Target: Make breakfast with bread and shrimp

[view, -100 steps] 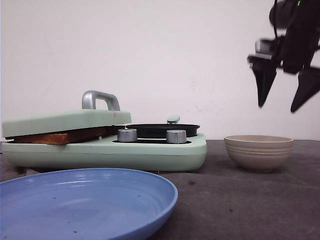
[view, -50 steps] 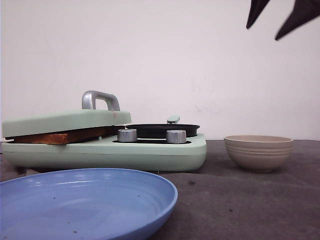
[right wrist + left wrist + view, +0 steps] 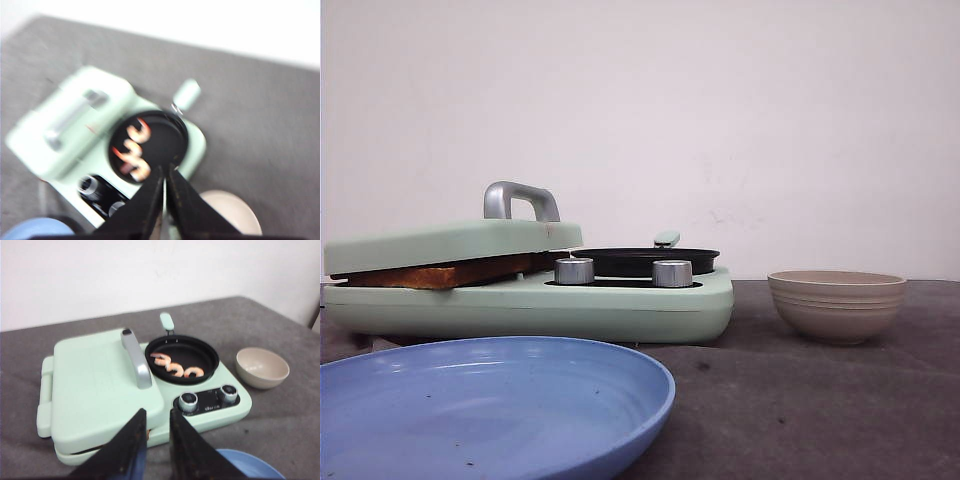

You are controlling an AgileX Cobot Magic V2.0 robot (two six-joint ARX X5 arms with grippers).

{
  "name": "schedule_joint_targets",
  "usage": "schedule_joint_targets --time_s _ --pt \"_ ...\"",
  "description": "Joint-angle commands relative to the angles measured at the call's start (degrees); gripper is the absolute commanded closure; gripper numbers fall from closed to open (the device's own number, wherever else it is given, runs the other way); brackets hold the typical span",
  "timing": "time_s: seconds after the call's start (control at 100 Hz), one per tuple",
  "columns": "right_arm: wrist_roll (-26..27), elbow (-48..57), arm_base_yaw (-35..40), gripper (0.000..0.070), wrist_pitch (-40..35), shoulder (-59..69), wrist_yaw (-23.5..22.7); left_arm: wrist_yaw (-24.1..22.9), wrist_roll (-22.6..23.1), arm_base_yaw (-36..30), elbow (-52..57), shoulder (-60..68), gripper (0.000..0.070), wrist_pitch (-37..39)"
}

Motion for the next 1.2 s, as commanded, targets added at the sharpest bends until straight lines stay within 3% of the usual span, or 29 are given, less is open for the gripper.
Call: schedule_joint_targets --time_s 0.0,0.18,0.27,0.62,0.94,1.19 --pt "-1.01 0.83 1.62 0.0700 1.18 -1.38 -0.09 -0.04 -1.14 -0.07 0.22 0.13 0.0700 0.72" --pt "-1.66 -1.90 6.40 0.0700 6.38 -6.64 0.26 0.35 -3.58 -0.07 0.20 0.07 0.0700 4.35" --pt "-1.68 -6.16 9.05 0.0700 9.97 -10.36 2.54 0.70 -5.84 -0.07 0.11 0.07 0.0700 7.13" --pt "-1.29 -36.83 17.09 0.0700 27.08 -31.82 7.85 1.86 -9.99 -0.07 -0.33 -0.17 0.0700 13.05" --pt "3.21 -57.09 18.12 0.0700 28.06 -49.03 10.71 1.46 -13.77 -0.07 -6.86 -5.53 0.0700 16.20" --pt "7.48 -67.49 18.16 0.0700 27.54 -62.01 12.07 0.96 -20.35 -0.07 -17.86 -17.07 0.0700 16.41"
